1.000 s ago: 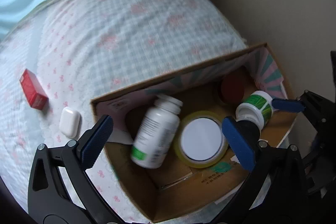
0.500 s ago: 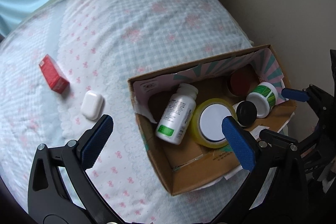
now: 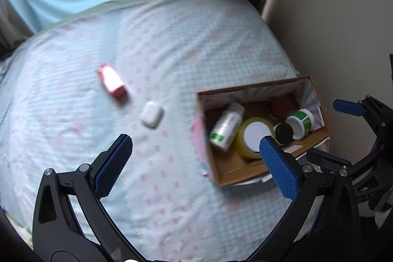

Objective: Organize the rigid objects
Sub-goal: 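Lift both tools away from the box toward the red box and earbud case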

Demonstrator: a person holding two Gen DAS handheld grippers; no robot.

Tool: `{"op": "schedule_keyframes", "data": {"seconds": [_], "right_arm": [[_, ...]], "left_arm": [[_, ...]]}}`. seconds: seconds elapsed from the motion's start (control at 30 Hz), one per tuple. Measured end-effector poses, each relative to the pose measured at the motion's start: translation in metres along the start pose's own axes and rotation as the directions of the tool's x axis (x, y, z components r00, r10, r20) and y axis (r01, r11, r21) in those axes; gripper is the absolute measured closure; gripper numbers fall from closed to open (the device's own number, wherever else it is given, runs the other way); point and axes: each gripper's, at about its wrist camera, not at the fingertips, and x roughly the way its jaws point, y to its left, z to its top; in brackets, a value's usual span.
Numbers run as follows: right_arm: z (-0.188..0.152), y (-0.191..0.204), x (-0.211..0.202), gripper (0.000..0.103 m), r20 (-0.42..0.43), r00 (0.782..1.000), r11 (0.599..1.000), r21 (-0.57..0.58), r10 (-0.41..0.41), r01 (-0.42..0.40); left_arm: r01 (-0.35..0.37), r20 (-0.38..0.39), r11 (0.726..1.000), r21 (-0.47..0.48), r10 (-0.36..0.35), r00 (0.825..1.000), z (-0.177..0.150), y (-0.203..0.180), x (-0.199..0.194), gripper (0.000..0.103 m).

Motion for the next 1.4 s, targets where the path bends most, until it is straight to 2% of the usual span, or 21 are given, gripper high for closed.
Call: {"op": "schedule_keyframes", "data": {"seconds": [0.17,0.33,0.47,0.57,0.77,0.9,1.03,1.2,1.4], "right_arm": [[0.016,0.044,-0.011,0.000,0.000,1.000,0.998,-0.056,-0.008,0.008],[0.030,0.091,-0.027,0.000,0.020,1.000,0.998,-0.067,-0.017,0.019],[0.038,0.123,-0.025,0.000,-0.014,0.998,0.996,-0.069,-0.061,0.060],[0.045,0.149,-0.029,0.000,-0.001,0.996,0.996,-0.016,-0.085,0.085],[0.063,0.201,-0.022,0.000,-0.007,0.995,0.975,0.200,-0.098,0.097],[0.075,0.230,-0.001,0.000,-0.038,0.994,0.941,0.320,-0.107,0.114],[0.083,0.246,0.016,0.000,-0.061,0.989,0.901,0.408,-0.134,0.147],[0.088,0.249,0.044,0.000,-0.107,0.982,0.844,0.502,-0.157,0.189],[0.098,0.231,0.086,0.000,-0.169,0.970,0.796,0.556,-0.173,0.239]], "left_arm": [[-0.066,0.031,0.998,-0.021,0.067,0.997,-0.010,0.030,-0.039,0.000],[-0.077,0.055,0.995,-0.061,0.080,0.995,-0.017,0.071,-0.072,0.000],[-0.078,0.075,0.994,-0.080,0.084,0.994,-0.025,0.118,-0.092,0.000],[-0.059,0.079,0.995,-0.075,0.065,0.995,-0.029,0.151,-0.100,0.000],[0.003,0.075,0.999,-0.044,0.000,0.997,-0.023,0.227,-0.108,0.000],[0.048,0.050,0.999,-0.005,-0.047,0.998,-0.010,0.265,-0.094,0.000],[0.082,-0.012,0.996,0.018,-0.082,0.997,0.009,0.289,-0.066,0.000],[0.115,-0.072,0.993,-0.006,-0.116,0.991,0.035,0.298,-0.026,0.000],[0.137,-0.139,0.985,-0.100,-0.150,0.979,0.072,0.289,0.036,0.000]]}}
